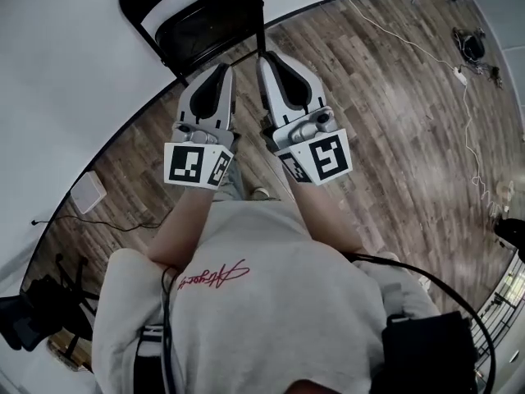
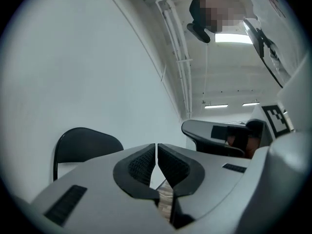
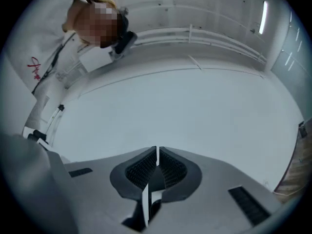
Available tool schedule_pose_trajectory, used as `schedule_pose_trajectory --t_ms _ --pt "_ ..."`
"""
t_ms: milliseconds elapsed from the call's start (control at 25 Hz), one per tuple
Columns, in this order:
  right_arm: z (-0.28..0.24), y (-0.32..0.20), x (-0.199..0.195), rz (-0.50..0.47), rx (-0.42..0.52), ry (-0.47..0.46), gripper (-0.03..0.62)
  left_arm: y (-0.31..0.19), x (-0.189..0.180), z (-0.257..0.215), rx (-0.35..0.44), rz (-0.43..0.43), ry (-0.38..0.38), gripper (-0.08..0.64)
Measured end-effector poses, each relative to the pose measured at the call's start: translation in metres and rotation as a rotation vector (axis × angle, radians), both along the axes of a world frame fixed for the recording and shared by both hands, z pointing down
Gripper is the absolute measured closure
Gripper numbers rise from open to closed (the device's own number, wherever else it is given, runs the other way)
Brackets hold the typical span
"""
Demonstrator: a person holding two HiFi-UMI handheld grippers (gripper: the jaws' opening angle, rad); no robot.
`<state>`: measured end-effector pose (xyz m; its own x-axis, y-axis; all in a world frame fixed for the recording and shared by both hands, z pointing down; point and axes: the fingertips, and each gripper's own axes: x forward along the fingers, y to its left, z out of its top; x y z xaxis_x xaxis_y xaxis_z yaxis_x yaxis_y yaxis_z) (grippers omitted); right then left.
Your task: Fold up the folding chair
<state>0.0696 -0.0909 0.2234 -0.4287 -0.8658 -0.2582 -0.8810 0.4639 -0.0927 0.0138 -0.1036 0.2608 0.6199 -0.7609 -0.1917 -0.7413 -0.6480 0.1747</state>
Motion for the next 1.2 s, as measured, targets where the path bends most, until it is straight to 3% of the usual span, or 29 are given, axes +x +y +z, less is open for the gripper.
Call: schedule_pose_trajectory --t_ms 80,160,320,480,680,1200 --pt "0.004 0.028 0.013 -0.017 -0.014 0.027 0.572 0.028 0.015 -0.006 0.009 -0.006 0.012 0.54" --pt "0.016 0.047 0.027 0.013 -0.088 0.05 0.576 0.053 0.025 -0.01 0.02 -0.011 0.013 0.543" --pt "0.028 0.079 0.048 0.059 -0.148 0.043 0.576 0.094 0.036 -0.017 0.048 0.0 -0.017 0.543" --pt "0.035 0.091 0.041 0.057 -0.201 0.089 0.577 0.111 0.032 -0.02 0.05 0.017 -0.048 0.543" --pt "0.028 0.095 0.006 -0.019 -0.202 0.187 0.577 0.119 0.023 -0.028 0.056 0.016 -0.066 0.543" --pt "0.018 0.101 -0.008 -0.011 -0.185 0.194 0.577 0.126 0.018 -0.032 0.05 0.011 -0.05 0.543"
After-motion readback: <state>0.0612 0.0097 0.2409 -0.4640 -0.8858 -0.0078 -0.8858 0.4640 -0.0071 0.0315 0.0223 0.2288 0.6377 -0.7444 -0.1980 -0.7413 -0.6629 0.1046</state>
